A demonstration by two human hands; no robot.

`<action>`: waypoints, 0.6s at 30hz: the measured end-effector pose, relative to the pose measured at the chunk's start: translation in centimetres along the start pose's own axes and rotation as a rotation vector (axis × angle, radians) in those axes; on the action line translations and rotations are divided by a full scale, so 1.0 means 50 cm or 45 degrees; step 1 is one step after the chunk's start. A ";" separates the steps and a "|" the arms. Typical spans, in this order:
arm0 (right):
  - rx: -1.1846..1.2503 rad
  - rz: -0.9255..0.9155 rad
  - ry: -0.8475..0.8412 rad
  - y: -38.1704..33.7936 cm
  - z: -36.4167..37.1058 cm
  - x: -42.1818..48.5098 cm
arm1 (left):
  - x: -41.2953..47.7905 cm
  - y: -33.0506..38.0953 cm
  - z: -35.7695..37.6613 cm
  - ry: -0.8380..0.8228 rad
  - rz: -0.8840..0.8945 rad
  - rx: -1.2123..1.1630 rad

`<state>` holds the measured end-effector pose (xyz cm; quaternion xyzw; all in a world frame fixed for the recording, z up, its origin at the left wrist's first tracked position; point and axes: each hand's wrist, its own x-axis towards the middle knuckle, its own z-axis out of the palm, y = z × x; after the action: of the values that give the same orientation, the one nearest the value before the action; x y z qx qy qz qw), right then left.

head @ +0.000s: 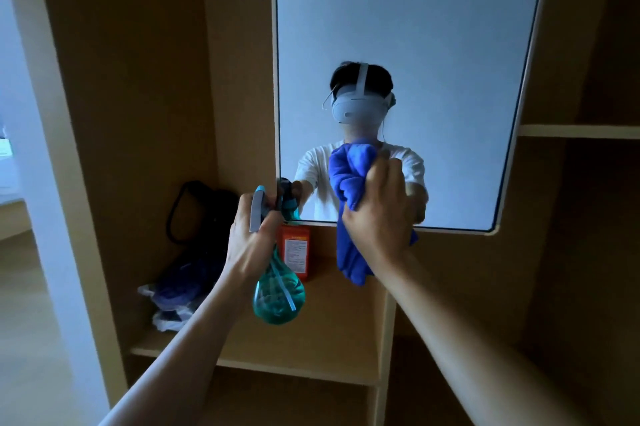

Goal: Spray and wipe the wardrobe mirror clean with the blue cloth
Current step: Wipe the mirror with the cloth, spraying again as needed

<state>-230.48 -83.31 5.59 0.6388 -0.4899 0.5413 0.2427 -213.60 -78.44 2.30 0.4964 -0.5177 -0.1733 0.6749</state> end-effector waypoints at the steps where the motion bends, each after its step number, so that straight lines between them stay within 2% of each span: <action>1: 0.032 -0.044 -0.023 -0.026 0.009 -0.003 | 0.007 -0.008 -0.009 0.010 -0.015 -0.007; 6: 0.136 -0.124 -0.165 -0.125 0.058 -0.029 | 0.020 -0.010 -0.029 -0.029 -0.056 -0.155; 9: 0.083 -0.143 -0.193 -0.146 0.071 -0.050 | 0.019 -0.008 -0.037 -0.054 -0.091 -0.209; 14: 0.114 -0.247 -0.263 -0.118 0.058 -0.056 | 0.018 -0.014 -0.030 -0.034 -0.017 -0.244; 18: 0.071 -0.300 -0.271 -0.038 0.026 -0.061 | 0.018 -0.016 -0.025 -0.040 -0.001 -0.228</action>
<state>-228.00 -82.51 2.82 0.7522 -0.4192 0.4517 0.2333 -211.90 -78.85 2.13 0.4317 -0.5104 -0.2270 0.7082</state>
